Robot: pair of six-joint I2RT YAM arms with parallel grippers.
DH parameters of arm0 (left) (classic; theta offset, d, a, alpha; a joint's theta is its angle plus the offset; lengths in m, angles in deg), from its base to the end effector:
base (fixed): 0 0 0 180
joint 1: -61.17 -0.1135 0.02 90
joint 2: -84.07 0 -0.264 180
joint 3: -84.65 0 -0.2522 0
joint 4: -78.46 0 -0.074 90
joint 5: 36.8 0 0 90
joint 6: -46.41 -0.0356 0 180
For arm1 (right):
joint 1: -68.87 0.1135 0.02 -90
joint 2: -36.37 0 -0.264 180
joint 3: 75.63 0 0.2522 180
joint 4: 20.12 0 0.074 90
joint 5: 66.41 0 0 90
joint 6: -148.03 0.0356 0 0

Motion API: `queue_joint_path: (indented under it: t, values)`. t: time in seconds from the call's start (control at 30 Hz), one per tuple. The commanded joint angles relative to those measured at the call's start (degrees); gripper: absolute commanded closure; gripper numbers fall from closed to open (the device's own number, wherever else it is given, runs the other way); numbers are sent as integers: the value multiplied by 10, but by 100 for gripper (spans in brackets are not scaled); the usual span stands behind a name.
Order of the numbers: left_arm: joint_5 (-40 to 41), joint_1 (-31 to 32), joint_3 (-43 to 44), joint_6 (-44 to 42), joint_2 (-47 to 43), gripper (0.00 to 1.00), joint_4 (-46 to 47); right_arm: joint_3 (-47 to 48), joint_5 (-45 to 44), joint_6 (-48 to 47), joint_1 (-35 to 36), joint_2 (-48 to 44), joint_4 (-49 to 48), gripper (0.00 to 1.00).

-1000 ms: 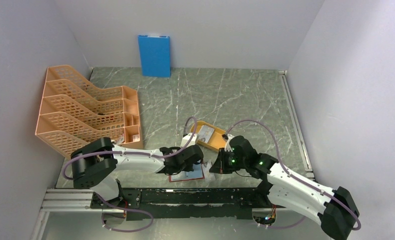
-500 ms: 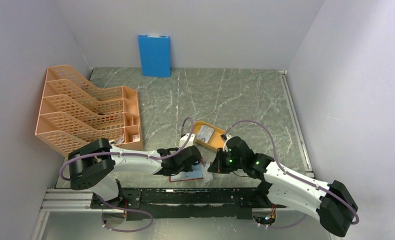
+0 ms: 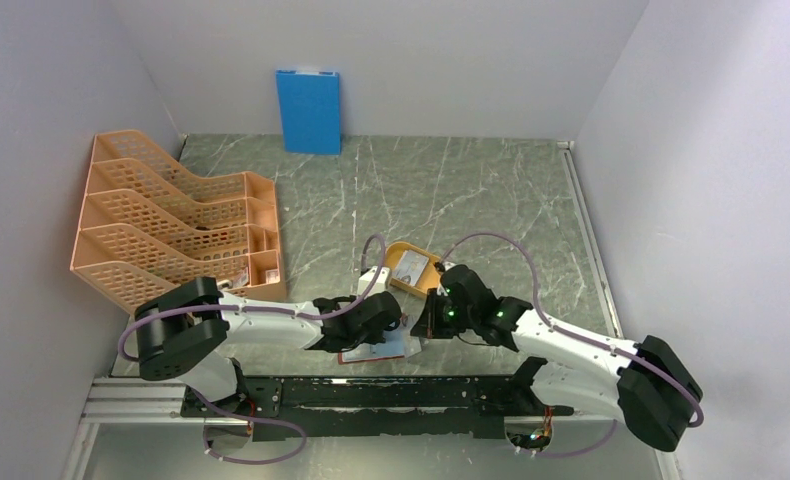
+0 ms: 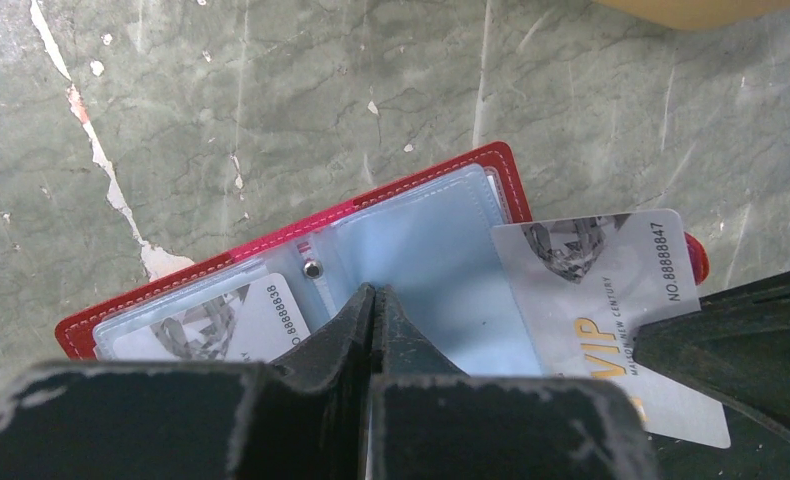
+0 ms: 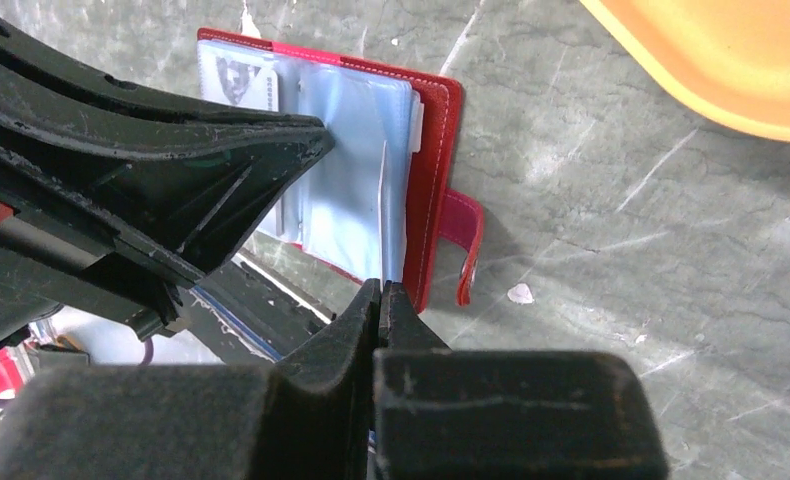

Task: Put the credit cards into the card holder
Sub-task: Insert the credit card into the card holder.

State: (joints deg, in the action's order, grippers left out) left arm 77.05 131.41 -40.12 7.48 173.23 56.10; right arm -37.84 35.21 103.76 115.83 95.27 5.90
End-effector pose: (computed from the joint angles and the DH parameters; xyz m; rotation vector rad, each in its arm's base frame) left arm 0.1097 -0.2629 0.1481 0.2556 2.4634 -0.3969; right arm 0.1265 0.1459 0.1689 -0.1324 2.6115 0.9257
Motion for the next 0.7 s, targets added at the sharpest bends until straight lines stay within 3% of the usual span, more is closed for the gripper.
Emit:
queue_joint_path:
  t: [0.0,0.67]
  values:
    - [-21,3,-37,4,27,95,-58,20,-14,-16,2,12,-19,100]
    - [-20,3,-41,6,25,95,-56,51,18,-74,-54,14,6,100]
